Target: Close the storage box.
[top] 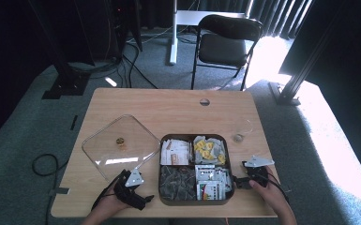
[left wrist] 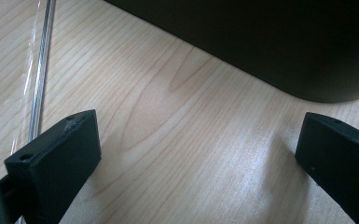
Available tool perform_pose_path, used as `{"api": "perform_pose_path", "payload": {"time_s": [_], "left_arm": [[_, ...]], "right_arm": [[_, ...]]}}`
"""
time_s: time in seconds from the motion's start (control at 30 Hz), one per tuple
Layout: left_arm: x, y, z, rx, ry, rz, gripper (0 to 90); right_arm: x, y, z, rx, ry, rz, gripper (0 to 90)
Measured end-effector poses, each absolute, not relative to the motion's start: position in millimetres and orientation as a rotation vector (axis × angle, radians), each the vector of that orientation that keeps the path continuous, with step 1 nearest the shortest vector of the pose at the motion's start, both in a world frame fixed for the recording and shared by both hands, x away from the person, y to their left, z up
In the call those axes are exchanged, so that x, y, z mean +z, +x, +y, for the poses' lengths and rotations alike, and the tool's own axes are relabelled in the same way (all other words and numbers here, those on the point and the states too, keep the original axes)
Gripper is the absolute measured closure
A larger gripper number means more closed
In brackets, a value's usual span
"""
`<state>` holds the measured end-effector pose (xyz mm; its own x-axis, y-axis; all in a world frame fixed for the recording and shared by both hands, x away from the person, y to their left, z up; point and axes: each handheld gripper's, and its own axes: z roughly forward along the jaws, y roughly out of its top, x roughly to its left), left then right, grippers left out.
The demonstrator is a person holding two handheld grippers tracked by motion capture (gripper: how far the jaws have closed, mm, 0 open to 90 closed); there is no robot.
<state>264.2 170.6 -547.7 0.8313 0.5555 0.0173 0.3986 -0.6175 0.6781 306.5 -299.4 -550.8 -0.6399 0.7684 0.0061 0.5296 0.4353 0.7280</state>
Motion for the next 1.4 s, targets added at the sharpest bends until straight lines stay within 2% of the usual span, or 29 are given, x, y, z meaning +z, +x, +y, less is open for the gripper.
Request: {"api": "perform_pose_path", "payload": {"time_s": [0.63,1.4], "left_arm": [[-544.0,262.0,173.6,0.324,2.327,0.723,0.9],[-523.3,282.5,204.1,0.42,2.168,0.931,1.4]], "right_arm": [[-550.9,306.8,-299.3,1.02,1.119,2.364,12.5],[-550.9,306.8,-299.3,1.02,1.12,2.363,12.5]]}}
